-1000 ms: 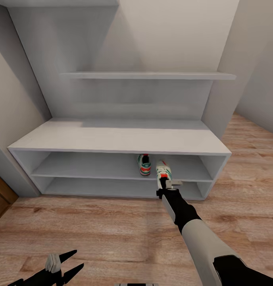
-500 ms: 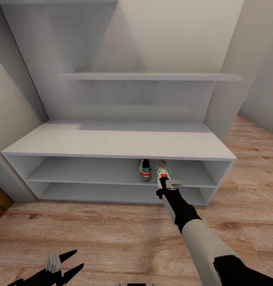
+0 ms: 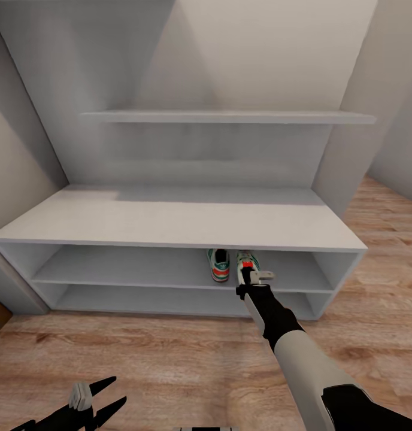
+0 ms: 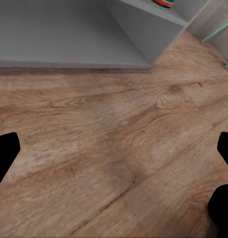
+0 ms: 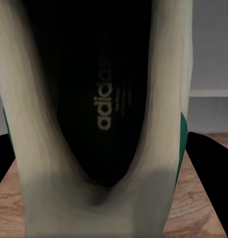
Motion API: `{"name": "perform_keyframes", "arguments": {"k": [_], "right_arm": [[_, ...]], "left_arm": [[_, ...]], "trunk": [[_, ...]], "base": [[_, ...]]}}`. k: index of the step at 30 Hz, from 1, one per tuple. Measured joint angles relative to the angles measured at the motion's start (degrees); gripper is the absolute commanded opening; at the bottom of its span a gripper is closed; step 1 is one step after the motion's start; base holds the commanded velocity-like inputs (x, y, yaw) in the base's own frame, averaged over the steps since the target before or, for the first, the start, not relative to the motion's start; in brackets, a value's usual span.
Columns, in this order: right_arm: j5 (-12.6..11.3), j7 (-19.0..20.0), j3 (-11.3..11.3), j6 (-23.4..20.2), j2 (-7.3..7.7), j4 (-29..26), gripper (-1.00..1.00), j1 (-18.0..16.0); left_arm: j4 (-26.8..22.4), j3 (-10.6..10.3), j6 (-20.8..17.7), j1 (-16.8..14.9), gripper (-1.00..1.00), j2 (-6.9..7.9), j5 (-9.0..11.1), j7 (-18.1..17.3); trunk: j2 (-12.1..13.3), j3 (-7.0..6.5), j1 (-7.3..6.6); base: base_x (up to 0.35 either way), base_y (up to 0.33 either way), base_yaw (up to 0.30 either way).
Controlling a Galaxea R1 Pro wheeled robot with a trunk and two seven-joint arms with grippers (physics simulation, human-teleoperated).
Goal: Pick up the two gym shoes and the two sandals from the corridor floor and place them onto the hallstand (shoe rack) in the corridor, making sure they are on the rack and not on the floor. Arrange them so the two gym shoes are next to each other and the two sandals are next to each other.
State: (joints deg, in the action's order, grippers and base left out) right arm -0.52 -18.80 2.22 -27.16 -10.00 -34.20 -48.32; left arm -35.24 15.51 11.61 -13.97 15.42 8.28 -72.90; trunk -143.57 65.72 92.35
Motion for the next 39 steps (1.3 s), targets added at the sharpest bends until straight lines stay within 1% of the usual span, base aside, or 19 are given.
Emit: {"name": "perform_keyframes", "arguments": {"k": [6, 13, 19, 25, 30, 39], "right_arm": [[0.0, 0.0, 0.0, 0.0, 0.00, 0.0, -1.00, 0.0], [0.0, 0.0, 0.0, 0.1, 0.00, 0.0, -1.00, 0.0], [0.1, 0.0, -0.1, 0.1, 0.00, 0.0, -1.00, 0.0], [0.1, 0.0, -0.1, 0.1, 0.00, -0.1, -1.00, 0.0], [0.1, 0.0, -0.1, 0.1, 0.00, -0.1, -1.00, 0.0], [0.1, 0.0, -0.1, 0.0, 0.00, -0.1, -1.00, 0.0]], "left_arm": [[0.0, 0.0, -0.1, 0.0, 1.00, -0.04, 0.0, 0.0], [0.0, 0.0, 0.1, 0.0, 1.00, -0.04, -0.1, 0.0], [0.0, 0.0, -0.1, 0.0, 1.00, -0.04, -0.1, 0.1], [0.0, 0.0, 0.0, 0.0, 1.00, -0.04, -0.1, 0.0], [0.0, 0.0, 0.0, 0.0, 1.00, -0.04, -0.1, 0.0], [0.0, 0.0, 0.1, 0.0, 1.00, -0.04, 0.0, 0.0]], "trunk": [[0.0, 0.00, -0.02], [0.0, 0.00, 0.00], [0.0, 0.00, -0.02], [0.0, 0.00, 0.00], [0.0, 0.00, -0.02], [0.0, 0.00, 0.01]], "base": [[0.196, 0.036, 0.000], [0.063, 0.011, 0.000], [0.217, 0.000, 0.000], [0.055, 0.000, 0.000], [0.220, 0.000, 0.000], [0.027, 0.000, 0.000]]}}
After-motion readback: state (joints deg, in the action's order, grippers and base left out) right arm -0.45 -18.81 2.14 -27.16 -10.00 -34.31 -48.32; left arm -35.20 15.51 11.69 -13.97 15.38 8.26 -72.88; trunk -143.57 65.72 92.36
